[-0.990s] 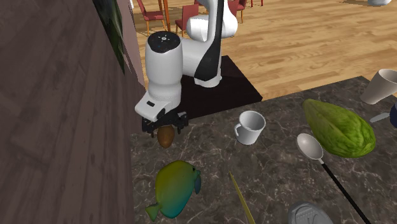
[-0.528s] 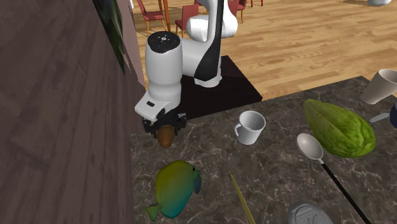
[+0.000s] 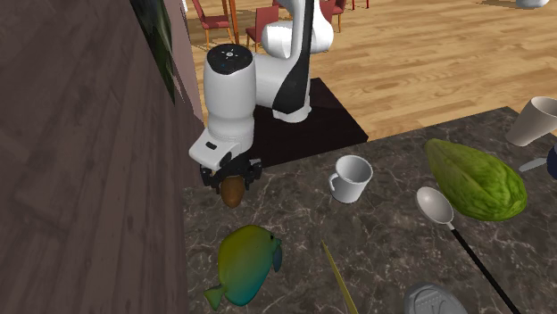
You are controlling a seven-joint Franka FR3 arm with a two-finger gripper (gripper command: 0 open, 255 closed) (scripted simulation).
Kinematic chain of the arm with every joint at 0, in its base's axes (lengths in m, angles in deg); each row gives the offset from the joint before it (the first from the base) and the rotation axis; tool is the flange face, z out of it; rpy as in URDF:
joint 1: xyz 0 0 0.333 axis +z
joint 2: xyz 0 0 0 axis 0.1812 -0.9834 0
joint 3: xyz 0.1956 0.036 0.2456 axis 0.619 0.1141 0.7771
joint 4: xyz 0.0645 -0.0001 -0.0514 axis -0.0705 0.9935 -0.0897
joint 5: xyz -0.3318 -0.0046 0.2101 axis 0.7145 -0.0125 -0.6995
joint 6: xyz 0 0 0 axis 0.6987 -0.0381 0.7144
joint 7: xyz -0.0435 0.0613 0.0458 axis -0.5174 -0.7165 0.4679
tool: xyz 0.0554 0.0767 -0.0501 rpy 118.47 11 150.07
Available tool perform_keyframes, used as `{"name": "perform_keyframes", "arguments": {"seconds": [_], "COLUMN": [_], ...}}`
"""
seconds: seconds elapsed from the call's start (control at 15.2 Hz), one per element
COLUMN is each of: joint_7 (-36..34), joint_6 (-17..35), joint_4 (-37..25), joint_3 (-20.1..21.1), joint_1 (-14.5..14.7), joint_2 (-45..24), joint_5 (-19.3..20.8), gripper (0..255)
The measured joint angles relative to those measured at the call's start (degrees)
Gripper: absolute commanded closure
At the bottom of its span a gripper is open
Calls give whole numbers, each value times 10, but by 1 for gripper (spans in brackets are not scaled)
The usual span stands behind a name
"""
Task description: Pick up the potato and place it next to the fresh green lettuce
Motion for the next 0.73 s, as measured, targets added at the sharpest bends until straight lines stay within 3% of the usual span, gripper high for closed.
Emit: {"name": "perform_keyframes", "arguments": {"seconds": [0.73], "joint_7": [-7], "joint_6": [-77], "joint_4": [-32], "joint_3": [-1], "joint_1": [4], "joint_2": [48], "joint_5": [19], "gripper": [255]}}
